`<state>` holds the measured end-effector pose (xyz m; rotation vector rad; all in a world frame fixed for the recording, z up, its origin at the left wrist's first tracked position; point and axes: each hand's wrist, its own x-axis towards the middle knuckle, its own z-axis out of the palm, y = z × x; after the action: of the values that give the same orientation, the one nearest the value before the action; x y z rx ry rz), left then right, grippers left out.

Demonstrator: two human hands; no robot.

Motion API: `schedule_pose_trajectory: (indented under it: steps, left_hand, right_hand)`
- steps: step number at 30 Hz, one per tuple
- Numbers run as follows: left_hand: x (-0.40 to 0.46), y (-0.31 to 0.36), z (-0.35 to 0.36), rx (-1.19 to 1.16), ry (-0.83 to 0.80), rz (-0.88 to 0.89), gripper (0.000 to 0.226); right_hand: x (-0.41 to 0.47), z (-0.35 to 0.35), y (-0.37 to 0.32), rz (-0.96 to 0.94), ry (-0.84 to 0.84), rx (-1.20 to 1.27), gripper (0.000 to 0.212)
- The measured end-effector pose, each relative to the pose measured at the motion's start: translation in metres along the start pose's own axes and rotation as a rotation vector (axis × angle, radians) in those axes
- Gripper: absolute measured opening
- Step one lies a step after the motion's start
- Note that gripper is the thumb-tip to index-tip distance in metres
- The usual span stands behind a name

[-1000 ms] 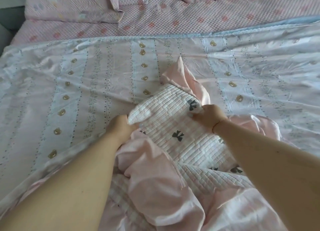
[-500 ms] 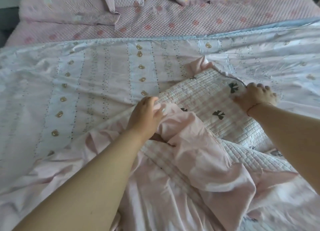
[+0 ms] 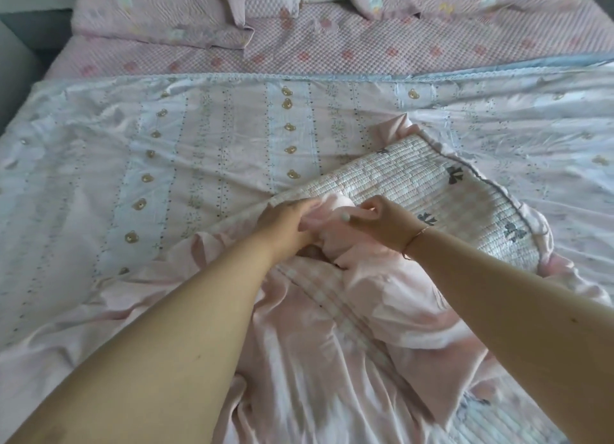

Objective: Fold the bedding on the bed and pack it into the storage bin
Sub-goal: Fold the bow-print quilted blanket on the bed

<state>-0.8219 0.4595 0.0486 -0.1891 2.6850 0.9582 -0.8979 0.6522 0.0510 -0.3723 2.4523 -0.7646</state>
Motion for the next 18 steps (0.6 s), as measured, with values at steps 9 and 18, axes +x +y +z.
schedule_pose_trajectory:
  steps: [9, 18]
  left_hand:
    - [0.018, 0.039, 0.023, 0.321, -0.117, 0.201, 0.031]
    - [0.041, 0.051, 0.011, -0.149, 0.016, 0.002, 0.045]
  right_hand:
    - [-0.018, -0.051, 0.029, -0.037, -0.171, -0.045, 0.059]
    - [-0.068, -0.048, 0.035, -0.126, -0.419, -0.399, 0.052]
